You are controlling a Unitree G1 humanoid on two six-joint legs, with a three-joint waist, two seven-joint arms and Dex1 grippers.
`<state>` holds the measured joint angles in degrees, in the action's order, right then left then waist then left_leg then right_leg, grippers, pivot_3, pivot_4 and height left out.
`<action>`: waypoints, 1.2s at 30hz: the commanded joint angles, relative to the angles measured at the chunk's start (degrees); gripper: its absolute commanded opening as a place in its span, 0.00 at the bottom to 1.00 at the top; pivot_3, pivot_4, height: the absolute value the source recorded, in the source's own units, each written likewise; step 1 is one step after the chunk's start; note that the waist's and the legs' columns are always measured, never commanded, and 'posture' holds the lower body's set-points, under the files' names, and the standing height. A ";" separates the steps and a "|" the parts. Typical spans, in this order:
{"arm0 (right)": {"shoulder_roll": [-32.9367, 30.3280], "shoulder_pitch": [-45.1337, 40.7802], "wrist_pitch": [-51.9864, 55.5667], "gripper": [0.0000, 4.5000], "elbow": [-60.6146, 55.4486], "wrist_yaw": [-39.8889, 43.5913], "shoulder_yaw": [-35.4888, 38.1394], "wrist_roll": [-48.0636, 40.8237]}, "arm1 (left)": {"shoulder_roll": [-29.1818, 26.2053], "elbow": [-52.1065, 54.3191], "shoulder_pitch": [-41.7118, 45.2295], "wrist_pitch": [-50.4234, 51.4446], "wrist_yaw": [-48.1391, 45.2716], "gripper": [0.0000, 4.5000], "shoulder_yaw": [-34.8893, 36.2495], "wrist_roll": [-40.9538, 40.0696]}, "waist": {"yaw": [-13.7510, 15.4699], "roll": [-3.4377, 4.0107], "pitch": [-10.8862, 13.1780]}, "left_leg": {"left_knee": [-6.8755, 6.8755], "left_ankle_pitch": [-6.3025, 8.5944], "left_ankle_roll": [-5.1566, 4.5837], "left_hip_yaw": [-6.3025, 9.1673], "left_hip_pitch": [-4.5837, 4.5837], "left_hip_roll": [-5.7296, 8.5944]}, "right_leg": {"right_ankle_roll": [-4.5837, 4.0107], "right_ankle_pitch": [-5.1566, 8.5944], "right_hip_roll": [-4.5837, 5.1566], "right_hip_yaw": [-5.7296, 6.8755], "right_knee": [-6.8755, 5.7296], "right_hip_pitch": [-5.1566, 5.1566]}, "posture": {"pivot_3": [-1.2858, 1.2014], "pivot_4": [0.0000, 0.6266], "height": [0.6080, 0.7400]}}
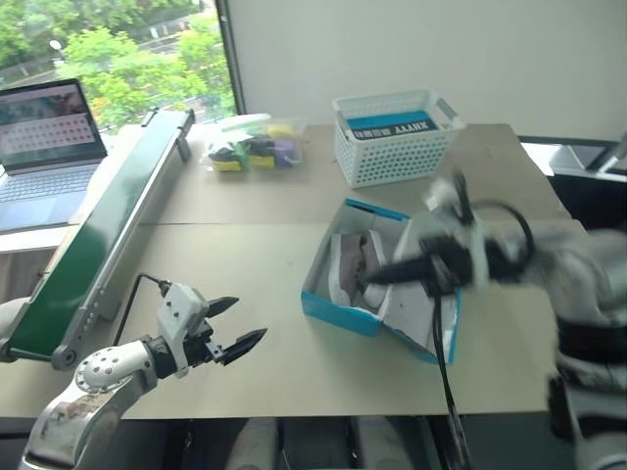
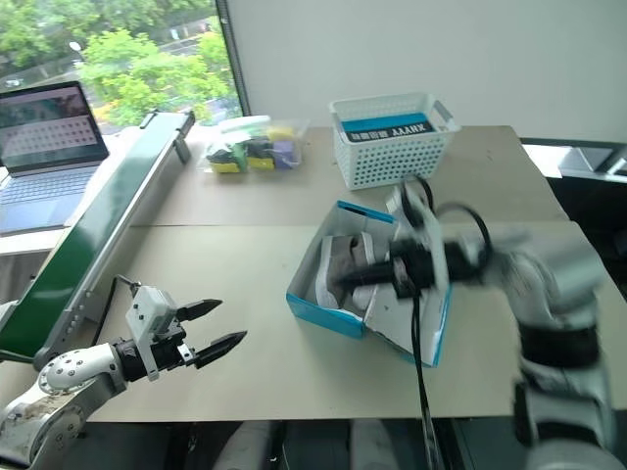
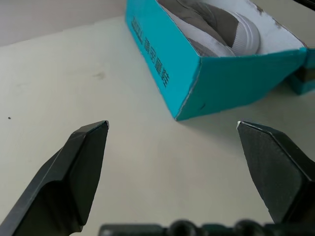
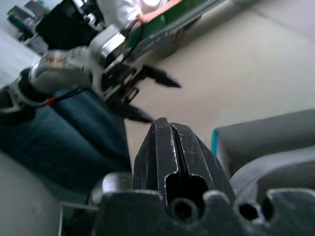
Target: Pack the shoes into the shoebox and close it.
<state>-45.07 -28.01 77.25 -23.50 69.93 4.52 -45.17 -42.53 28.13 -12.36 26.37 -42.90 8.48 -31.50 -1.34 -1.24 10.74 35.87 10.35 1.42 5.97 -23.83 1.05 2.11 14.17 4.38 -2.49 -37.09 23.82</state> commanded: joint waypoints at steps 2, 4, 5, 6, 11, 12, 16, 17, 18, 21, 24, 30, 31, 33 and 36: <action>-9.73 15.54 -7.74 0.00 -10.75 2.96 0.32 0.10 | -2.36 -4.18 1.52 -5.41 -6.86 0.99 -0.02 2.69 | 0.27 0.06 0.02 | 0.04 0.00 0.00 -0.09 -0.04 -0.01 | 0.28 0.16 0.02 -0.04 0.00 0.07 | 0.52 0.24 0.91; -13.62 22.13 -11.76 0.00 -13.34 0.88 -2.62 4.41 | -2.55 -5.49 2.93 -5.80 -8.05 0.99 -0.56 3.28 | 0.31 0.00 -0.02 | 0.07 0.00 0.00 -0.19 -0.02 -0.06 | 0.43 0.25 0.00 -0.06 0.01 0.06 | 0.52 0.24 0.91; -14.70 24.75 -13.15 0.00 -14.09 -0.88 -3.73 6.16 | -2.43 -6.06 3.77 -5.83 -8.26 0.99 -0.92 3.52 | 0.29 -0.04 -0.03 | 0.08 0.00 0.01 -0.19 0.05 -0.09 | 0.45 0.27 -0.01 -0.05 0.02 -0.02 | 0.52 0.24 0.91; -13.16 24.99 -11.77 0.00 -13.17 -6.48 -5.16 8.52 | -2.23 -6.64 4.79 -5.92 -8.50 0.99 -1.48 3.88 | 0.26 -0.08 -0.05 | 0.08 0.00 0.01 -0.19 0.09 -0.11 | 0.46 0.28 -0.02 -0.04 0.02 -0.07 | 0.52 0.24 0.91; -4.11 23.41 -8.30 0.00 -7.37 -28.27 -9.03 19.51 | -1.55 -7.70 7.35 -5.76 -9.44 0.99 -3.27 4.83 | 0.29 -0.18 -0.09 | 0.19 0.00 0.02 -0.22 0.14 -0.13 | 0.49 0.24 -0.02 -0.05 0.03 -0.18 | 0.52 0.24 0.91; -1.00 23.72 -7.08 0.00 -6.75 -32.35 -7.51 20.69 | -1.55 -7.76 7.80 -5.62 -9.72 0.99 -3.71 4.96 | 0.40 -0.18 -0.09 | 0.20 0.00 0.02 -0.21 0.09 -0.10 | 0.49 0.24 0.00 -0.05 0.02 -0.14 | 0.52 0.24 0.91; 9.26 25.21 -2.17 0.00 -5.79 -43.72 -1.44 23.77 | -1.70 -8.73 9.03 -5.63 -10.69 0.99 -4.57 5.26 | 0.55 -0.19 -0.09 | 0.12 0.00 0.02 -0.15 0.03 -0.05 | 0.25 0.09 0.01 -0.07 0.00 -0.07 | 0.52 0.24 0.91; 12.55 26.22 -1.37 0.00 -5.74 -47.57 0.44 25.58 | -1.78 -9.19 9.62 -5.69 -11.07 0.99 -4.93 5.42 | 0.56 -0.19 -0.10 | 0.12 0.00 0.02 -0.14 0.02 -0.05 | 0.22 0.07 0.01 -0.07 0.01 -0.07 | 0.52 0.24 0.91; 16.13 27.09 0.03 0.00 -5.97 -50.79 2.61 26.56 | -1.79 -9.71 10.28 -5.68 -11.38 0.99 -5.25 5.55 | 0.63 -0.32 -0.18 | 0.11 0.00 0.02 -0.14 0.04 -0.03 | 0.22 0.07 0.03 -0.08 0.01 -0.10 | 0.52 0.24 0.91; 24.65 29.66 -0.58 0.00 -7.56 -59.40 6.37 30.16 | -1.58 -10.84 12.10 -5.52 -12.13 0.99 -6.03 5.80 | 0.54 -0.51 -0.33 | 0.12 0.00 0.02 -0.06 0.22 -0.05 | 0.44 0.21 -0.01 -0.04 0.04 -0.33 | 0.52 0.24 0.91; 37.51 30.87 -6.98 0.00 -6.50 -70.21 15.32 33.32 | -0.94 -11.16 13.78 -5.06 -12.47 0.99 -7.12 5.89 | 0.58 -0.69 -0.53 | 0.11 0.01 0.03 -0.10 0.66 -0.09 | 0.56 0.28 0.03 -0.02 0.17 -0.77 | 0.52 0.24 0.91; 52.03 27.50 -25.69 0.00 2.94 -80.51 30.10 29.36 | -0.16 -10.73 15.05 -4.35 -12.19 0.99 -8.34 6.01 | 0.70 -0.74 -0.69 | 0.13 0.04 0.10 -0.15 0.70 -0.20 | 0.45 0.30 0.12 -0.03 0.33 -0.75 | 0.52 0.24 0.91; 53.63 26.10 -28.74 0.00 5.58 -81.37 32.49 27.07 | -0.10 -10.51 15.11 -4.21 -12.10 0.99 -8.41 6.05 | 0.73 -0.74 -0.70 | 0.15 0.01 0.04 -0.17 0.70 -0.18 | 0.58 0.22 0.15 -0.04 0.36 -0.76 | 0.52 0.24 0.91; 55.86 23.54 -33.54 0.00 9.80 -81.91 35.71 21.61 | -0.02 -9.98 15.21 -3.76 -11.82 0.99 -8.21 5.95 | 0.74 -0.75 -0.71 | 0.15 -0.01 0.02 -0.17 0.68 -0.13 | 0.61 0.20 0.17 -0.04 0.36 -0.79 | 0.52 0.24 0.91; 59.33 18.98 -37.73 0.00 13.41 -78.46 39.91 5.43 | -0.05 -8.90 14.82 -3.06 -11.11 0.99 -7.64 5.76 | 0.36 -0.66 -0.67 | 0.08 -0.01 0.01 -0.18 0.65 -0.14 | 0.48 0.12 0.08 -0.04 0.27 -0.83 | 0.52 0.24 0.91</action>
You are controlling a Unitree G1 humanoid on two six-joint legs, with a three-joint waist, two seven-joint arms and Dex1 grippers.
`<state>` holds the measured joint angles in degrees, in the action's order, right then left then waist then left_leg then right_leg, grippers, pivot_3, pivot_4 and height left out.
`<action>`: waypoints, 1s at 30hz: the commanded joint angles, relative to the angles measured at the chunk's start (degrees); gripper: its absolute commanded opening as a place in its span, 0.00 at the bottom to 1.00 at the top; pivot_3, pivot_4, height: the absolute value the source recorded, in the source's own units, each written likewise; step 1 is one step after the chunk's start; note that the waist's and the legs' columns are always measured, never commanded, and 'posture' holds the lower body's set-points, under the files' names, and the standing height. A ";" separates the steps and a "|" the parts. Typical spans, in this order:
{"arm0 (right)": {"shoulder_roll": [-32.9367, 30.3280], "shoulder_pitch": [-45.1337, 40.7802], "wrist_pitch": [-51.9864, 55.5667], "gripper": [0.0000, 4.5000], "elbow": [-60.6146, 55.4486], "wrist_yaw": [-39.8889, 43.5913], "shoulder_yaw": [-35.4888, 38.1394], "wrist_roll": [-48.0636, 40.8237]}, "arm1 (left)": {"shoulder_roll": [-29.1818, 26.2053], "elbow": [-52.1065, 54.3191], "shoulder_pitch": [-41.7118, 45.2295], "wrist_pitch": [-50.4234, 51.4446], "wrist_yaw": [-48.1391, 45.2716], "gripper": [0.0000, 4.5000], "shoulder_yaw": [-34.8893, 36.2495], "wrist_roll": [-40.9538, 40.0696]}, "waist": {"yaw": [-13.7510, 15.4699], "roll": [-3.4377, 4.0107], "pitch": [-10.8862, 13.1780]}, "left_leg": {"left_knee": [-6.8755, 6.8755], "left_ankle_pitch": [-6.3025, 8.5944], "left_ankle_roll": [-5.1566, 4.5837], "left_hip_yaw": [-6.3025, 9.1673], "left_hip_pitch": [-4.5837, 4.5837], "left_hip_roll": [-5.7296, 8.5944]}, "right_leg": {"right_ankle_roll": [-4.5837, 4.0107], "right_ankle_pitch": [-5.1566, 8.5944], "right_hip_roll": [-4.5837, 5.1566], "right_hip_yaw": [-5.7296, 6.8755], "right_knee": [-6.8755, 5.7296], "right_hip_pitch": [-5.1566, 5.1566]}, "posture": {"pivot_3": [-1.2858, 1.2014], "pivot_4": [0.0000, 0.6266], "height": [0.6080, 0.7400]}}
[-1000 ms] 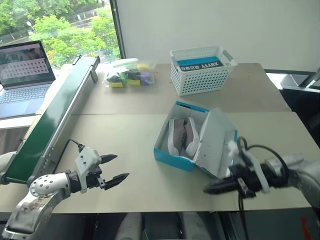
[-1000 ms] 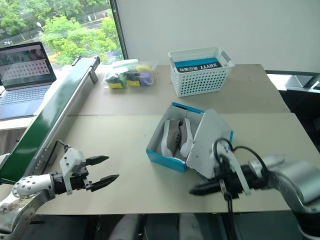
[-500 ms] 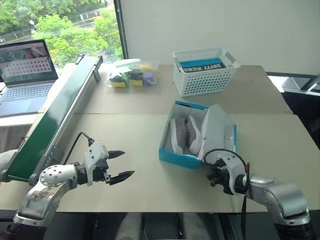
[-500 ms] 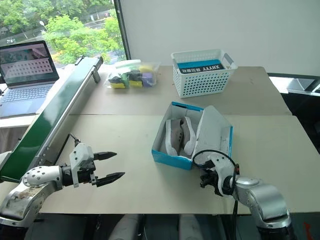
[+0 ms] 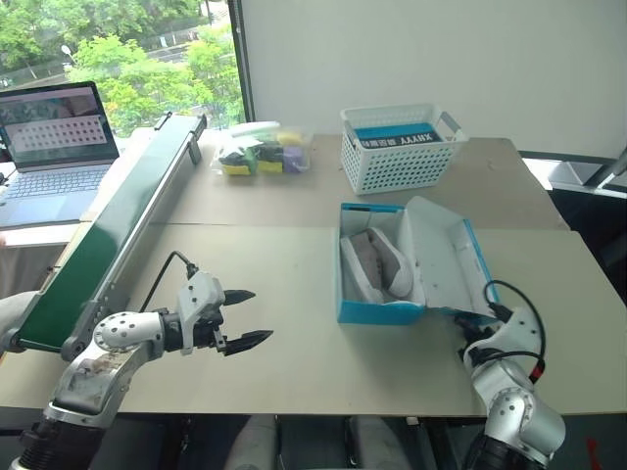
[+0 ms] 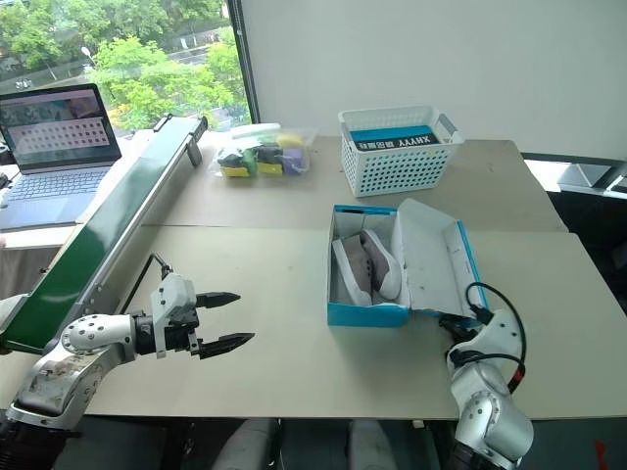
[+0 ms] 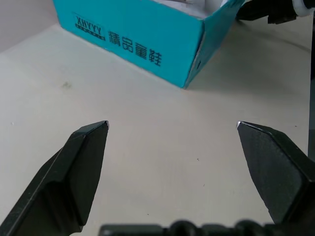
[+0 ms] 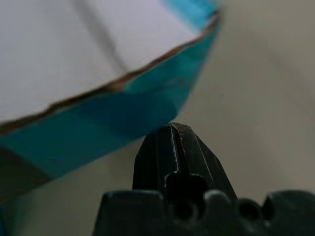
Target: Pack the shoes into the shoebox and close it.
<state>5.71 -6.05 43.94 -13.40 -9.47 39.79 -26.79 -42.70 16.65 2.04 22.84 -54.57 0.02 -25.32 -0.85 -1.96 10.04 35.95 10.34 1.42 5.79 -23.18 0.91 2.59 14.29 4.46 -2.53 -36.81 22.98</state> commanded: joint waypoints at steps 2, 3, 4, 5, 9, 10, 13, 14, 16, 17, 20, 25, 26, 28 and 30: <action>8.84 -4.01 -4.90 0.00 3.47 2.22 4.77 -20.04 | 0.26 2.77 0.07 0.60 0.94 0.99 1.10 -0.39 | -0.43 0.32 0.15 | -0.07 0.00 -0.01 -0.02 0.00 -0.03 | -0.22 -0.09 -0.03 -0.02 -0.07 0.05 | 0.52 0.24 0.91; 8.80 -5.28 -4.41 0.00 2.68 4.09 4.43 -25.95 | 0.35 3.04 -0.26 0.69 1.32 0.99 1.25 -0.26 | -0.90 0.44 0.21 | -0.09 0.00 -0.01 -0.03 0.00 -0.03 | -0.26 -0.09 -0.03 -0.03 -0.17 0.11 | 0.52 0.24 0.91; 8.52 -6.60 -3.96 0.00 1.80 5.69 3.98 -31.47 | 0.41 3.32 -0.53 0.81 1.66 0.99 1.40 -0.18 | -1.44 0.54 0.27 | -0.11 0.00 -0.02 -0.07 0.01 -0.05 | -0.28 -0.07 -0.05 -0.06 -0.21 0.14 | 0.52 0.24 0.91; 7.96 -7.89 -3.79 0.00 0.95 7.14 3.43 -35.94 | 0.47 3.60 -0.77 0.89 1.95 0.99 1.54 -0.19 | -2.09 0.68 0.36 | -0.11 0.00 -0.02 -0.11 0.00 -0.09 | -0.28 -0.07 -0.07 -0.08 -0.23 0.16 | 0.52 0.24 0.91; 4.32 -10.70 -4.95 0.00 -1.29 10.45 0.44 -47.21 | 0.64 4.46 -1.61 1.13 2.84 0.99 1.94 -0.29 | -2.75 0.90 0.43 | -0.16 -0.01 -0.04 -0.25 0.06 -0.24 | -0.23 0.01 -0.21 -0.18 -0.29 0.20 | 0.52 0.24 0.91; 1.78 -11.63 -4.14 0.00 -2.73 13.59 -1.95 -48.64 | 0.84 4.84 -2.02 1.24 3.33 0.99 1.94 -0.25 | -2.78 0.94 0.45 | -0.16 -0.01 -0.04 -0.25 0.05 -0.25 | -0.22 0.02 -0.23 -0.18 -0.28 0.20 | 0.52 0.24 0.91; -5.30 -13.03 -0.08 0.00 -6.88 23.17 -8.14 -52.41 | 1.45 6.15 -3.21 1.48 4.64 0.99 1.72 -0.16 | -2.94 1.15 0.59 | -0.15 -0.01 -0.04 -0.26 0.01 -0.23 | -0.21 0.01 -0.21 -0.19 -0.27 0.24 | 0.52 0.24 0.91; -8.04 -12.67 1.63 0.00 -8.17 26.71 -10.64 -52.37 | 1.61 6.46 -3.49 1.56 4.99 0.99 1.70 -0.14 | -2.91 1.18 0.60 | -0.13 -0.01 -0.04 -0.26 -0.02 -0.17 | -0.19 0.02 -0.16 -0.21 -0.28 0.25 | 0.52 0.24 0.91; -14.44 -11.54 4.76 0.00 -9.86 32.87 -16.79 -49.27 | 1.83 6.77 -3.81 1.66 5.50 0.99 1.82 -0.03 | -2.70 1.15 0.58 | -0.14 0.01 -0.06 -0.25 -0.02 -0.17 | -0.10 0.07 -0.18 -0.19 -0.27 0.23 | 0.52 0.24 0.91; -17.01 -11.11 5.12 0.00 -10.35 35.02 -19.19 -47.51 | 1.89 6.87 -3.92 1.71 5.71 0.99 1.89 0.00 | -2.62 1.12 0.57 | -0.14 0.03 -0.09 -0.23 -0.01 -0.17 | -0.09 0.10 -0.19 -0.17 -0.27 0.21 | 0.52 0.24 0.91; -23.91 -14.19 4.93 0.00 -8.60 37.79 -26.75 -40.04 | 2.05 7.39 -4.49 1.86 6.47 0.99 2.23 -0.12 | -2.22 1.12 0.57 | -0.14 0.05 -0.12 -0.22 0.00 -0.19 | -0.03 0.17 -0.21 -0.14 -0.26 0.19 | 0.52 0.24 0.91; -27.63 -30.53 -4.41 0.00 7.48 32.38 -44.91 -10.03 | 2.59 8.46 -6.05 1.89 8.00 0.99 2.38 0.23 | -3.03 1.13 0.58 | -0.03 0.04 -0.11 -0.48 0.04 -0.21 | -0.01 0.13 -0.16 -0.24 -0.27 0.27 | 0.52 0.24 0.91; -26.05 -33.93 -7.04 0.00 13.67 29.51 -45.57 -5.81 | 2.84 8.84 -6.30 1.95 8.45 0.99 2.41 0.28 | -2.99 1.10 0.57 | -0.05 0.04 -0.11 -0.62 0.13 -0.29 | -0.04 0.07 -0.19 -0.25 -0.26 0.27 | 0.52 0.24 0.91; -24.35 -37.31 -10.42 0.00 21.09 27.73 -46.26 -0.59 | 3.27 9.38 -6.65 2.09 9.16 0.99 2.54 0.30 | -2.82 1.09 0.58 | -0.07 0.04 -0.11 -0.62 0.13 -0.38 | -0.08 0.06 -0.27 -0.22 -0.26 0.27 | 0.52 0.24 0.91; -24.13 -38.92 -11.01 0.00 26.85 29.20 -49.15 3.83 | 3.64 9.98 -7.18 2.23 9.99 0.99 2.95 0.32 | -1.67 1.04 0.58 | -0.08 0.05 -0.10 -0.56 -0.03 -0.33 | -0.40 -0.13 -0.25 -0.22 -0.27 0.36 | 0.52 0.24 0.91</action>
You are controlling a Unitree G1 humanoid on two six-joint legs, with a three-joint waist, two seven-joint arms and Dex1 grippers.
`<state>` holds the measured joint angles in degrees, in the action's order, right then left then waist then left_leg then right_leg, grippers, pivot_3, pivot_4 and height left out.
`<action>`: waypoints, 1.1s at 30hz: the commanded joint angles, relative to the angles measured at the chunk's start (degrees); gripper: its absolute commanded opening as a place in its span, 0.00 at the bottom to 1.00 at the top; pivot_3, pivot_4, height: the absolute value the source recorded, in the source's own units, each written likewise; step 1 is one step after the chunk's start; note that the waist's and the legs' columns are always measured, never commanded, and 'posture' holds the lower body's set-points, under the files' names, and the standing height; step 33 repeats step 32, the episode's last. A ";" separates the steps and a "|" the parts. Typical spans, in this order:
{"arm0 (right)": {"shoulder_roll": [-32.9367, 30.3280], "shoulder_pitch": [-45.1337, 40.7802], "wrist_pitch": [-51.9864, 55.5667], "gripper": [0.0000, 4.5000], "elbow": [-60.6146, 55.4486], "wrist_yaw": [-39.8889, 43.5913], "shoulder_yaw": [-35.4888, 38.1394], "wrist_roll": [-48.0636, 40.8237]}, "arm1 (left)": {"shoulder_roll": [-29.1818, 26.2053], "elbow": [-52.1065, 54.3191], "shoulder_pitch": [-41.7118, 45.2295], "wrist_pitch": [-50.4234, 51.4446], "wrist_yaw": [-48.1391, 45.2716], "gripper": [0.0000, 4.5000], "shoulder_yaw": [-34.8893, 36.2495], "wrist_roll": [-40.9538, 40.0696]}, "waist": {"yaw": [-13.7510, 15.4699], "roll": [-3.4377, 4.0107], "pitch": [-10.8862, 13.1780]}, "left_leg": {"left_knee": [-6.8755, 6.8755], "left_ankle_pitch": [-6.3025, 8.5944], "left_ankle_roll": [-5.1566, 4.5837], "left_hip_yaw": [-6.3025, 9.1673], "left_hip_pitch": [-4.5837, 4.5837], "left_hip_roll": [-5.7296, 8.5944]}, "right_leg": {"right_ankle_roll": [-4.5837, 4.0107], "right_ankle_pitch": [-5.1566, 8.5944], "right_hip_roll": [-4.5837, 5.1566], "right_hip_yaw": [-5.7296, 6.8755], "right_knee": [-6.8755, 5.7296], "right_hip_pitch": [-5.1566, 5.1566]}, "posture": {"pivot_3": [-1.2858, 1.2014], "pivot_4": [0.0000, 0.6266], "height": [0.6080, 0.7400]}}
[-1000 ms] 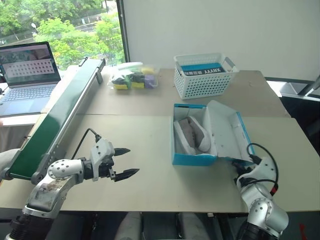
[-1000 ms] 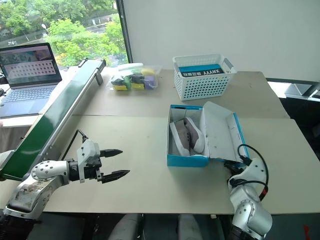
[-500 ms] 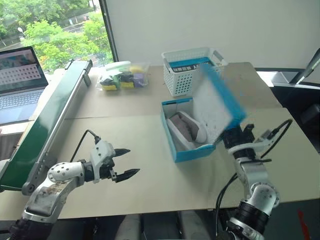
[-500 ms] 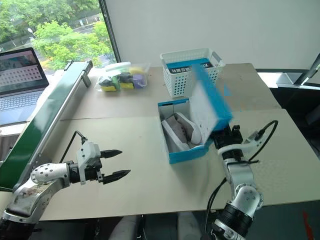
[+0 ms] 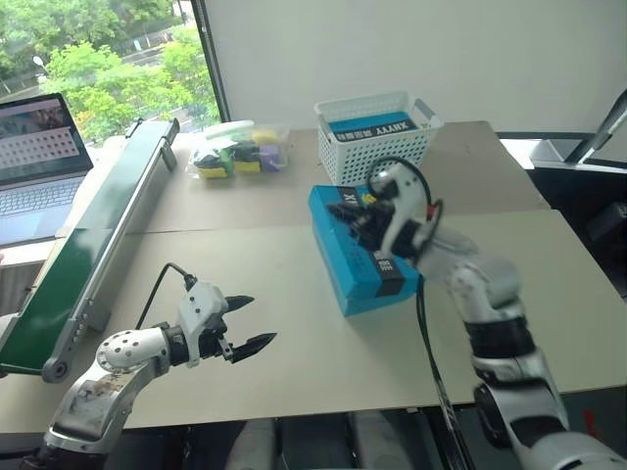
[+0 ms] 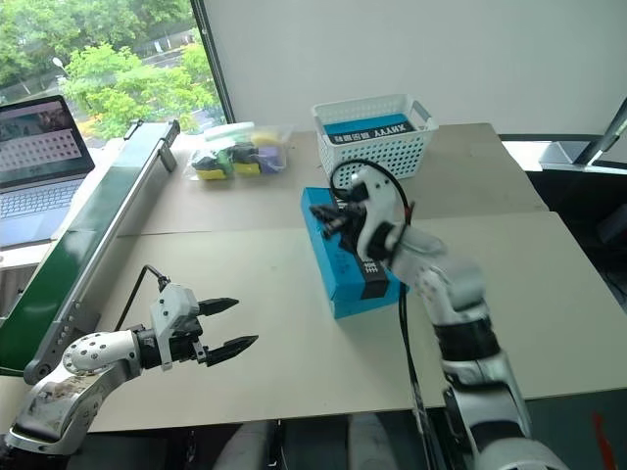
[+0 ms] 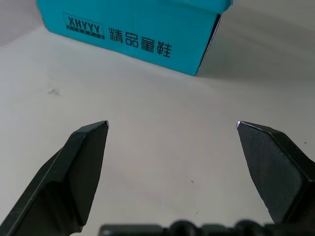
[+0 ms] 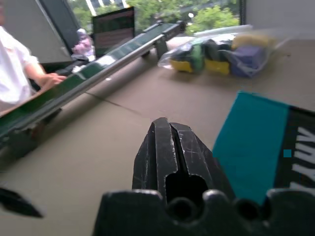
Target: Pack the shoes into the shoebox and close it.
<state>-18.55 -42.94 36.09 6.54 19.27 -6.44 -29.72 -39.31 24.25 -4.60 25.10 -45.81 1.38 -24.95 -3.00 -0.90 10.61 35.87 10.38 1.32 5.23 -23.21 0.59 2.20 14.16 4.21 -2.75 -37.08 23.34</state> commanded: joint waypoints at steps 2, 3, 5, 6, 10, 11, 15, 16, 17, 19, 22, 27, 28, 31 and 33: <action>-0.41 -2.95 -3.30 0.00 13.50 2.54 -8.15 12.79 | 0.69 3.25 -1.37 0.00 2.41 0.99 2.22 0.09 | 0.64 -0.02 0.01 | 0.01 0.08 -0.02 -0.01 -0.23 0.11 | 0.00 -0.02 0.14 -0.01 -0.01 0.22 | 0.52 0.24 0.91; -0.53 -2.77 -2.70 0.00 15.67 4.06 -9.93 14.50 | 0.84 3.67 -1.81 0.08 3.00 0.99 2.55 0.08 | 0.60 -0.06 -0.02 | 0.01 0.10 -0.04 -0.06 -0.30 0.16 | 0.03 -0.03 0.19 -0.05 0.00 0.27 | 0.52 0.24 0.91; -0.28 -2.51 -2.39 0.00 17.83 5.54 -10.89 16.42 | 0.90 4.13 -2.37 0.11 3.65 0.99 2.88 0.22 | 0.57 -0.12 -0.08 | 0.02 0.11 -0.06 -0.10 -0.42 0.23 | 0.08 -0.04 0.25 -0.12 -0.01 0.41 | 0.52 0.24 0.91; -0.03 -2.33 -2.03 0.00 17.93 6.52 -10.63 16.51 | 1.07 4.30 -2.61 0.12 4.32 0.99 3.21 0.39 | 0.57 -0.18 -0.13 | 0.02 0.11 -0.07 -0.10 -0.38 0.23 | 0.08 -0.04 0.25 -0.13 -0.01 0.39 | 0.52 0.24 0.91; 1.31 -2.96 -2.16 0.00 18.97 6.78 -8.10 17.53 | 1.97 5.19 -2.97 0.74 6.20 0.99 4.56 -0.42 | 0.54 -0.31 -0.21 | 0.01 0.12 -0.07 -0.09 0.41 0.13 | 0.11 0.03 0.16 -0.09 0.01 -0.36 | 0.52 0.24 0.91; 1.75 -3.40 -2.68 0.00 19.12 6.41 -6.93 17.37 | 2.34 5.41 -2.89 0.73 6.74 0.99 4.89 -0.61 | 0.49 -0.34 -0.22 | 0.01 0.12 -0.07 -0.10 0.47 0.12 | 0.30 0.17 0.15 -0.09 0.02 -0.41 | 0.52 0.24 0.91; 3.67 -4.35 -1.93 0.00 12.24 6.84 3.09 10.06 | 4.46 6.21 -2.04 1.60 9.33 0.99 7.40 -2.00 | 0.46 -0.34 -0.21 | 0.02 0.12 -0.07 -0.18 0.83 -0.03 | 0.39 0.25 0.04 -0.09 0.04 -0.74 | 0.52 0.24 0.91; 3.85 -4.07 -0.09 0.00 8.31 7.94 6.13 6.41 | 4.97 6.38 -1.85 1.97 10.12 0.99 8.30 -2.48 | 0.54 -0.34 -0.19 | 0.02 0.12 -0.07 -0.19 0.80 -0.06 | 0.37 0.24 0.02 -0.09 0.04 -0.71 | 0.52 0.24 0.91; 3.01 -3.01 2.31 0.00 3.01 9.93 8.59 2.46 | 5.68 6.65 -1.66 2.65 11.21 0.99 9.47 -3.55 | 0.63 -0.31 -0.15 | 0.01 0.12 -0.07 -0.19 0.73 -0.05 | 0.35 0.23 0.02 -0.09 0.04 -0.63 | 0.52 0.24 0.91; 0.42 -0.48 5.89 0.00 -4.92 12.95 11.04 -2.01 | 7.09 7.20 -1.38 3.50 13.32 0.99 11.18 -4.68 | 0.60 -0.31 -0.15 | 0.04 0.11 -0.08 -0.17 0.14 -0.03 | -0.02 -0.03 0.03 -0.11 -0.04 -0.07 | 0.52 0.24 0.91; -4.63 3.79 7.85 0.00 -12.34 16.62 11.31 -3.55 | 9.01 8.78 -1.47 4.73 15.69 0.99 12.50 -6.40 | 0.92 -0.34 -0.17 | 0.03 0.18 -0.16 -0.14 -0.12 0.04 | 0.01 -0.07 0.10 -0.10 -0.02 0.12 | 0.52 0.24 0.91; -9.09 7.73 6.56 0.00 -16.06 19.72 8.50 -1.86 | 10.38 11.40 -2.45 6.52 17.39 0.99 11.52 -7.85 | 0.50 -0.40 -0.18 | 0.11 0.26 -0.20 -0.20 -0.07 0.13 | 0.09 -0.04 0.20 -0.12 0.06 0.03 | 0.52 0.24 0.91; -9.16 7.89 6.02 0.00 -15.70 19.68 7.84 -1.12 | 10.20 11.81 -2.76 6.78 17.23 0.99 10.98 -7.80 | 0.36 -0.41 -0.17 | 0.12 0.25 -0.20 -0.22 -0.04 0.12 | 0.08 -0.04 0.19 -0.13 0.05 0.03 | 0.52 0.24 0.91; -9.12 8.07 5.00 0.00 -14.24 19.35 6.64 0.67 | 10.02 12.29 -3.28 7.17 16.91 0.99 10.30 -7.86 | 0.34 -0.41 -0.17 | 0.13 0.24 -0.20 -0.42 0.17 -0.08 | 0.31 0.11 0.02 -0.20 0.06 -0.08 | 0.52 0.24 0.91; -9.14 8.14 4.65 0.00 -13.99 19.31 6.17 1.40 | 10.02 12.29 -3.35 7.13 16.80 0.99 10.36 -7.90 | 0.34 -0.41 -0.17 | 0.13 0.24 -0.20 -0.43 0.25 -0.13 | 0.34 0.13 -0.04 -0.20 0.06 -0.14 | 0.52 0.24 0.91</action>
